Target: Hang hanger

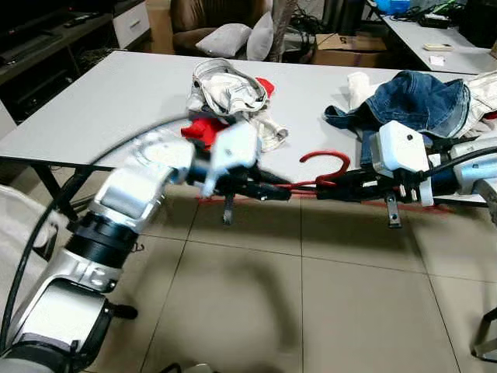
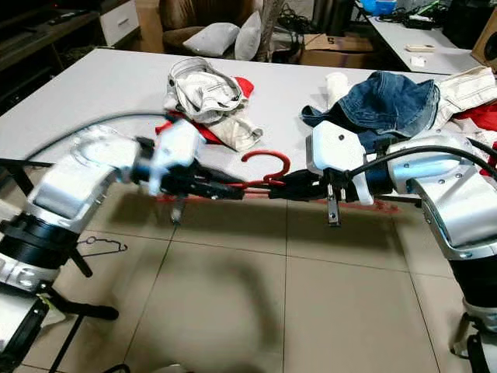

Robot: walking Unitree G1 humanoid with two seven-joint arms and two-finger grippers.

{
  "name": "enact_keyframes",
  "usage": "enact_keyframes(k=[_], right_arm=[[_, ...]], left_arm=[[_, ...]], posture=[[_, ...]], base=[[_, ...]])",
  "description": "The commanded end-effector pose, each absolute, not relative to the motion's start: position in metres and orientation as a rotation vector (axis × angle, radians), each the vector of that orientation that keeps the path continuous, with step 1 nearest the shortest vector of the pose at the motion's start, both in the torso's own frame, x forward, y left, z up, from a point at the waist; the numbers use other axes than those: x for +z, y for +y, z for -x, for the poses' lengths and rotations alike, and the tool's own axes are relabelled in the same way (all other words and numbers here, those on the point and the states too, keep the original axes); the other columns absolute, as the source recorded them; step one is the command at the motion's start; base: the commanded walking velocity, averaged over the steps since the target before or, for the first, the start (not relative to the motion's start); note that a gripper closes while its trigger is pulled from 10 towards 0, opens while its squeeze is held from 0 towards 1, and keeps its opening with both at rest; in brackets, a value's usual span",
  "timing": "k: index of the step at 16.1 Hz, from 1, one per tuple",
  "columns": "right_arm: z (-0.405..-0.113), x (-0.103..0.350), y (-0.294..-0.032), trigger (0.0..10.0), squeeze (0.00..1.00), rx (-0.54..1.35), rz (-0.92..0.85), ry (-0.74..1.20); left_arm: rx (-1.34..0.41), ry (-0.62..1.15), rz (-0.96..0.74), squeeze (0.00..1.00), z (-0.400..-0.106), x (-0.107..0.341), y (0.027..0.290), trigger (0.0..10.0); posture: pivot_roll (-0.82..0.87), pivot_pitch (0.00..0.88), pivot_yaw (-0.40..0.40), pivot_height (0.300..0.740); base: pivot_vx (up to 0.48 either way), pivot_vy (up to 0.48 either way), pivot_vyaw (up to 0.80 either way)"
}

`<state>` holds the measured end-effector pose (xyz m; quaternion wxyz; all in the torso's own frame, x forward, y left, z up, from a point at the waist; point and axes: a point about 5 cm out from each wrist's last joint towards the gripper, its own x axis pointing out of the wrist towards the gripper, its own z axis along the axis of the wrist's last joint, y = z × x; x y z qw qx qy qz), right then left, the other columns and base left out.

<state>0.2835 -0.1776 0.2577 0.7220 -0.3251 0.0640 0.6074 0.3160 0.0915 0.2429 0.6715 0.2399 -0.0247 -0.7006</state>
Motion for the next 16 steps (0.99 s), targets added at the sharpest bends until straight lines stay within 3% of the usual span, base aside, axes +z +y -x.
enact_keyframes(k=[1, 2, 3, 4, 7, 10, 11, 13, 14, 16], right_arm=[[-0.283, 0.255, -0.178, 0.0, 0.00, 1.342, 0.719, 0.158], [-0.283, 0.253, -0.182, 0.0, 0.00, 1.330, 0.717, 0.184], [-0.282, 0.251, -0.184, 0.0, 0.00, 1.327, 0.704, 0.199], [-0.281, 0.248, -0.185, 0.0, 0.00, 1.320, 0.698, 0.208], [-0.277, 0.235, -0.192, 0.0, 0.00, 1.229, 0.597, 0.190], [-0.271, 0.198, -0.200, 0.0, 0.00, 0.920, 0.419, 0.170], [-0.267, 0.183, -0.199, 0.0, 0.00, 0.818, 0.342, 0.179], [-0.263, 0.160, -0.201, 0.0, 0.00, 0.546, 0.202, 0.151], [-0.261, 0.157, -0.201, 0.0, 0.00, 0.501, 0.181, 0.148], [-0.244, 0.144, -0.196, 0.0, 0.00, 0.281, 0.010, 0.147]], left_arm=[[-1.595, -0.100, -0.542, 1.00, -0.314, 0.254, 0.093, 10.0], [-1.607, -0.132, -0.522, 1.00, -0.311, 0.258, 0.096, 10.0], [-1.613, -0.147, -0.506, 0.68, -0.310, 0.260, 0.097, 10.0], [-1.621, -0.153, -0.491, 0.00, -0.309, 0.262, 0.099, 10.0], [-1.528, -0.170, -0.391, 0.00, -0.311, 0.265, 0.110, 10.0], [-1.258, -0.115, -0.297, 0.00, -0.312, 0.243, 0.129, 10.0], [-1.157, -0.023, -0.246, 0.00, -0.312, 0.226, 0.133, 10.0], [-0.992, 0.045, -0.201, 0.00, -0.300, 0.192, 0.128, 10.0], [-0.959, 0.052, -0.193, 0.00, -0.296, 0.187, 0.126, 10.0], [-0.676, 0.110, -0.284, 0.00, -0.289, 0.156, 0.126, 10.0]], posture=[[-0.05, 0.000, 0.022, 0.740], [-0.04, 0.000, 0.022, 0.740], [-0.04, 0.000, 0.022, 0.740], [-0.04, 0.000, 0.023, 0.740], [-0.04, 0.000, 0.026, 0.740], [-0.03, 0.000, 0.027, 0.740], [-0.03, 0.000, 0.030, 0.740], [-0.02, 0.000, 0.042, 0.740], [-0.02, 0.000, 0.048, 0.740], [-0.03, 0.000, 0.026, 0.740]], base=[[0.000, 0.000, 0.00], [0.000, 0.000, 0.00], [0.000, 0.000, 0.00], [0.000, 0.000, 0.00], [0.000, 0.000, 0.00], [0.000, 0.000, 0.00], [0.000, 0.000, 0.00], [0.000, 0.000, 0.00], [0.000, 0.000, 0.00], [0.000, 0.000, 0.00]])
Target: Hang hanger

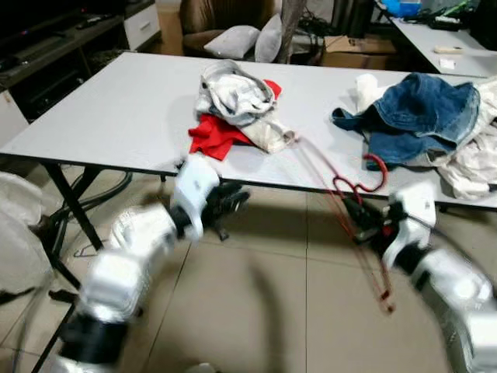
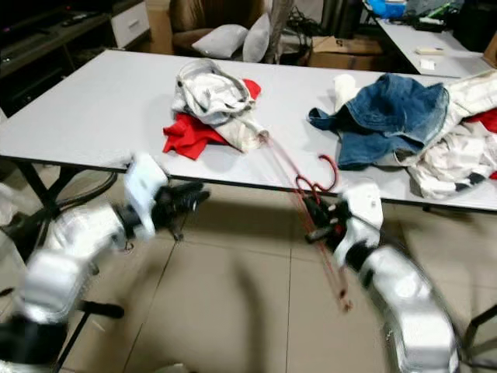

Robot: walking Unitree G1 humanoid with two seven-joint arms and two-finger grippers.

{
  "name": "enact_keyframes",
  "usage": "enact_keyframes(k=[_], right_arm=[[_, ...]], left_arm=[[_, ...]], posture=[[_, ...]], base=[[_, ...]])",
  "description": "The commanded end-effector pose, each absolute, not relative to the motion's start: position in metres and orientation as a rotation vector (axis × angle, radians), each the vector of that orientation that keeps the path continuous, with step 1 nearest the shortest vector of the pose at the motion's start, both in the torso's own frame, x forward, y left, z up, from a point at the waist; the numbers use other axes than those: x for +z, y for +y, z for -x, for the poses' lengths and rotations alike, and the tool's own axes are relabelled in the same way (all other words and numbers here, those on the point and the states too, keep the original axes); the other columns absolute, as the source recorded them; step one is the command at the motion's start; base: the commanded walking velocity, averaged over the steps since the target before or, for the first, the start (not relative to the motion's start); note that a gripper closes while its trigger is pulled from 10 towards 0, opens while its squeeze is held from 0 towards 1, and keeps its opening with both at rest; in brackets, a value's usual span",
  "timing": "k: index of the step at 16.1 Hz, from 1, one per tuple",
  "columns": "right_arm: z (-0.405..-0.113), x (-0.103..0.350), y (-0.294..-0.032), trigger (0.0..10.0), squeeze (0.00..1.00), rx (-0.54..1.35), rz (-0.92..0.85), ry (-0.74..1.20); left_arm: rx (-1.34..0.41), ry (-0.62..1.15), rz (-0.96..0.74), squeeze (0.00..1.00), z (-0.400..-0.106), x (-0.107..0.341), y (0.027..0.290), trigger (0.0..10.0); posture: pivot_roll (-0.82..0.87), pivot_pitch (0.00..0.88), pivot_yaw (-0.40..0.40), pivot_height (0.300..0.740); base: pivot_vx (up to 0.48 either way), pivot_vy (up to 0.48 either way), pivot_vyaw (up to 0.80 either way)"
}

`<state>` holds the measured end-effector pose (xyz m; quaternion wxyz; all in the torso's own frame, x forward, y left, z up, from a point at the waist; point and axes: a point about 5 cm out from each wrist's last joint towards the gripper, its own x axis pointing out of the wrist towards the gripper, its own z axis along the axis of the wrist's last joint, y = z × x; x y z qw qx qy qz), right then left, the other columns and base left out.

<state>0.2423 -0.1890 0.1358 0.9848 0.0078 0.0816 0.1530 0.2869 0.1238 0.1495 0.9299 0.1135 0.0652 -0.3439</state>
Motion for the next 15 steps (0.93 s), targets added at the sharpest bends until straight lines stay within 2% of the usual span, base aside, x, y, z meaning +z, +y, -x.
enact_keyframes(k=[1, 2, 4, 13, 14, 15], right_arm=[[-0.240, 0.141, -0.195, 0.0, 0.00, 0.220, -0.024, 0.145], [-0.233, 0.137, -0.196, 0.0, 0.00, 0.104, -0.080, 0.142], [-0.225, 0.131, -0.193, 0.0, 0.00, 0.027, -0.106, 0.172], [-0.225, 0.139, -0.173, 0.0, 0.00, 0.005, -0.066, 0.127], [-0.222, 0.138, -0.176, 0.9, 0.00, -0.014, -0.067, 0.135], [-0.222, 0.140, -0.176, 2.2, 0.00, -0.014, -0.065, 0.131]], left_arm=[[-0.620, 0.102, -0.263, 0.00, -0.289, 0.153, 0.127, 10.0], [-0.536, 0.067, -0.201, 0.00, -0.286, 0.154, 0.126, 10.0], [-0.515, 0.085, -0.161, 0.00, -0.283, 0.153, 0.124, 10.0], [-0.465, 0.083, -0.107, 0.00, -0.280, 0.157, 0.128, 10.0], [-0.466, 0.092, -0.125, 0.00, -0.280, 0.155, 0.128, 10.0], [-0.464, 0.092, -0.111, 0.00, -0.281, 0.155, 0.128, 10.0]], posture=[[-0.03, 0.000, 0.021, 0.740], [-0.03, 0.000, 0.012, 0.740], [-0.03, 0.000, 0.015, 0.740], [-0.03, 0.000, 0.026, 0.740], [-0.03, 0.000, 0.026, 0.740], [-0.03, 0.000, 0.031, 0.740]], base=[[0.000, 0.000, 0.00], [0.000, 0.000, 0.00], [0.000, 0.000, 0.00], [0.000, 0.000, 0.00], [0.000, 0.000, 0.00], [0.000, 0.000, 0.00]])
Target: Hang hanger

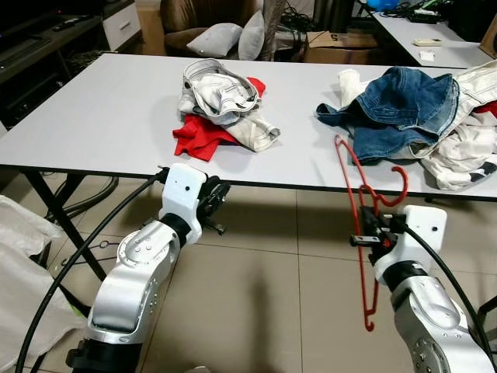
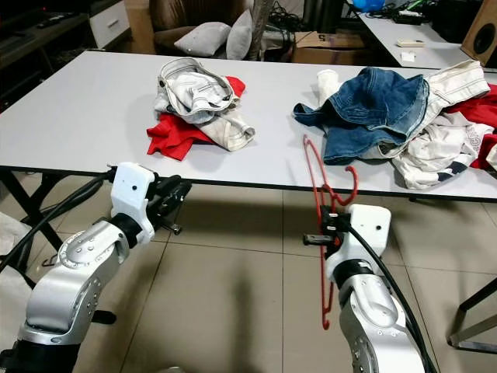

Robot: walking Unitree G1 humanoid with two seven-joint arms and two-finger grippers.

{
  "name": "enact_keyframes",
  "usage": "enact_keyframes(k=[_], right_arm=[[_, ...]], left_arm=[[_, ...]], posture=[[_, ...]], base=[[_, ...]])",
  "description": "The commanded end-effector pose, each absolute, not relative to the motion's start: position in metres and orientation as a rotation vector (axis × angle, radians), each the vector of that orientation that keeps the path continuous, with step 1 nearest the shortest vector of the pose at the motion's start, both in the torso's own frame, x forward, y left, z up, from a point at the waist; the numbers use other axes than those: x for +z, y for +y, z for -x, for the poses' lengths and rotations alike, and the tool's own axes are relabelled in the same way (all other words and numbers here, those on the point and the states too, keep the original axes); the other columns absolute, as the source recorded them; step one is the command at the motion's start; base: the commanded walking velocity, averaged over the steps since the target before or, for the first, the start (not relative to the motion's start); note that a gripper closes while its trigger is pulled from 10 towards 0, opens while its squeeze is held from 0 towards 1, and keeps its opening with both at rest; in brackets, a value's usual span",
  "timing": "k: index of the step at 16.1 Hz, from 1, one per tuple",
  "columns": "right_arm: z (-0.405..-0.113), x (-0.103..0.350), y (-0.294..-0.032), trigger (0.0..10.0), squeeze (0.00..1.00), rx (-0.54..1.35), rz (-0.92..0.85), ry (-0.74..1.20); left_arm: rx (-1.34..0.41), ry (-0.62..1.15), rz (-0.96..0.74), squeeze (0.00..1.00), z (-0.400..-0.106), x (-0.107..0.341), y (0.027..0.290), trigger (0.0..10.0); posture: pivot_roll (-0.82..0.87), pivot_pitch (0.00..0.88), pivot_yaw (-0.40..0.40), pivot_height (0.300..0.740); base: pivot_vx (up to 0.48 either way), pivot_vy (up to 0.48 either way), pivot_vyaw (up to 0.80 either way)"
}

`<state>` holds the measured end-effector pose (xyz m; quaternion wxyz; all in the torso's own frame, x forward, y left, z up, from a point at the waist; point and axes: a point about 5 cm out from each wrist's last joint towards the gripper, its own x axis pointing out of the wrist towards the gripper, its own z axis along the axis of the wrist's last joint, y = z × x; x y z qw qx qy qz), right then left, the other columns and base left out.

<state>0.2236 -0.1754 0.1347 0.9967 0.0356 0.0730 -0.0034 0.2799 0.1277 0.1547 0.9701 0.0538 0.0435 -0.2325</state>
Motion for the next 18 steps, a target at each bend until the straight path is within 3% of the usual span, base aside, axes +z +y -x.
enact_keyframes(k=[1, 2, 3, 14, 18], right_arm=[[-0.221, 0.147, -0.180, 6.7, 0.00, -0.032, -0.085, 0.090], [-0.222, 0.153, -0.185, 7.5, 0.00, -0.065, -0.073, 0.065], [-0.224, 0.154, -0.187, 10.0, 0.00, -0.078, -0.086, 0.064], [-0.230, 0.150, -0.183, 10.0, 0.00, -0.074, -0.061, 0.085], [-0.228, 0.176, -0.191, 10.0, 0.00, -0.134, 0.002, -0.068]], left_arm=[[-0.461, 0.093, -0.105, 0.00, -0.283, 0.156, 0.128, 10.0], [-0.469, 0.090, -0.112, 0.00, -0.284, 0.157, 0.126, 10.0], [-0.471, 0.087, -0.115, 0.00, -0.285, 0.159, 0.126, 10.0], [-0.478, 0.087, -0.130, 0.00, -0.286, 0.161, 0.130, 10.0], [-0.487, 0.087, -0.134, 0.00, -0.288, 0.161, 0.130, 10.0]], posture=[[-0.04, 0.000, 0.034, 0.740], [-0.04, 0.000, 0.035, 0.740], [-0.04, 0.000, 0.032, 0.740], [-0.02, 0.000, 0.032, 0.740], [-0.03, 0.000, 0.045, 0.740]], base=[[0.000, 0.285, 0.00], [0.000, 0.319, 0.00], [0.000, 0.319, 0.00], [0.000, 0.324, 0.00], [0.000, 0.324, 0.00]])
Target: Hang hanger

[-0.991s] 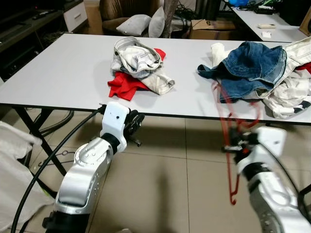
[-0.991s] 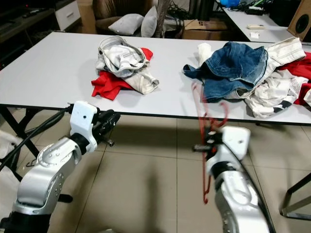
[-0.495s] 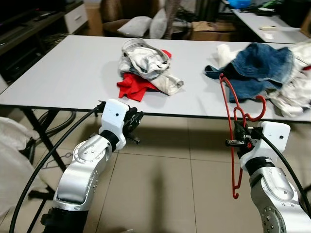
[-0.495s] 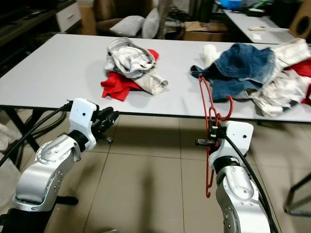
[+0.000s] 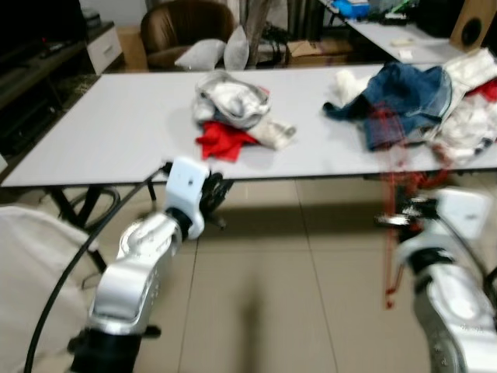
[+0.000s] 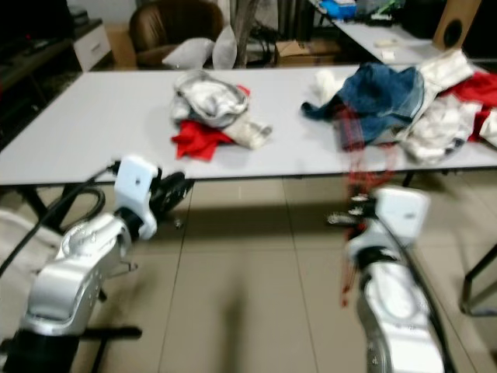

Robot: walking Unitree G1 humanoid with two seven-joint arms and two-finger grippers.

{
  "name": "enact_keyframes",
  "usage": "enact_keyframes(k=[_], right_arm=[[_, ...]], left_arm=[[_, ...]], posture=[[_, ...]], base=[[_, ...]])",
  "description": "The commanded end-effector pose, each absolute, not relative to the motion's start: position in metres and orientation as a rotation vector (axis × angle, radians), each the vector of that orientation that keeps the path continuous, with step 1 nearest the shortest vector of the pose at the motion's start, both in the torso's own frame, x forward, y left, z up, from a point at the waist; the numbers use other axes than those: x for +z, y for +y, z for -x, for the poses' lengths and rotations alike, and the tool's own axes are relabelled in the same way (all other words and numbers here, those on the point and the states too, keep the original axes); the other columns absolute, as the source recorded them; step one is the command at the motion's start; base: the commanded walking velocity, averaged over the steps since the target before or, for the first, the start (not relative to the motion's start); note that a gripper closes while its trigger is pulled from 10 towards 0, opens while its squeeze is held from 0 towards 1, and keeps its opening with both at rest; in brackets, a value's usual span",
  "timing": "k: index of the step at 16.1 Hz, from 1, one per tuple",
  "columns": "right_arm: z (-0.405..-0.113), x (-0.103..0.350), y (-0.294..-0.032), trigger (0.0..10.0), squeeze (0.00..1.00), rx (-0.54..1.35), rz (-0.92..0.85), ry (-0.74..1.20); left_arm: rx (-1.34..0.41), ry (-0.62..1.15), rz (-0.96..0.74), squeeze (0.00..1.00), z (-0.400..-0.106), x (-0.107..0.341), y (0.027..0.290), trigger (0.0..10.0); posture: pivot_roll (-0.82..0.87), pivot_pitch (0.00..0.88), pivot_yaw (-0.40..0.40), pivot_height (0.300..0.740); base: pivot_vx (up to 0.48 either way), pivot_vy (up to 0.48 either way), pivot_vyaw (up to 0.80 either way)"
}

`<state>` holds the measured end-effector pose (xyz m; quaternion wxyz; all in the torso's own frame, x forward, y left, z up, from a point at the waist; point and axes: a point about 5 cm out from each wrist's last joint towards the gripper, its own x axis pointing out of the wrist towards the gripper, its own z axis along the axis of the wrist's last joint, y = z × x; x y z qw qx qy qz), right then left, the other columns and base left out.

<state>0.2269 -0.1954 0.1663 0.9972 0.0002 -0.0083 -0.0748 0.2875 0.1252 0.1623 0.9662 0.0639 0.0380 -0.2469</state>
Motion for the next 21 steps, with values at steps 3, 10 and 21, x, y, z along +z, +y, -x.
enact_keyframes(k=[3, 10, 21], right_arm=[[-0.231, 0.184, -0.198, 10.0, 0.00, -0.228, -0.017, -0.143], [-0.236, 0.172, -0.188, 10.0, 0.00, -0.278, -0.058, -0.085], [-0.230, 0.161, -0.182, 10.0, 0.00, -0.090, -0.130, -0.005]], left_arm=[[-0.494, 0.088, -0.136, 0.00, -0.288, 0.161, 0.129, 10.0], [-0.494, 0.085, -0.128, 0.00, -0.289, 0.161, 0.127, 10.0], [-0.472, 0.042, -0.067, 0.00, -0.286, 0.163, 0.125, 10.0]], posture=[[-0.03, 0.000, 0.050, 0.740], [-0.03, 0.000, 0.051, 0.740], [-0.06, 0.000, 0.059, 0.740]], base=[[0.000, 0.326, 0.00], [0.000, 0.276, 0.00], [0.000, 0.000, 0.00]])
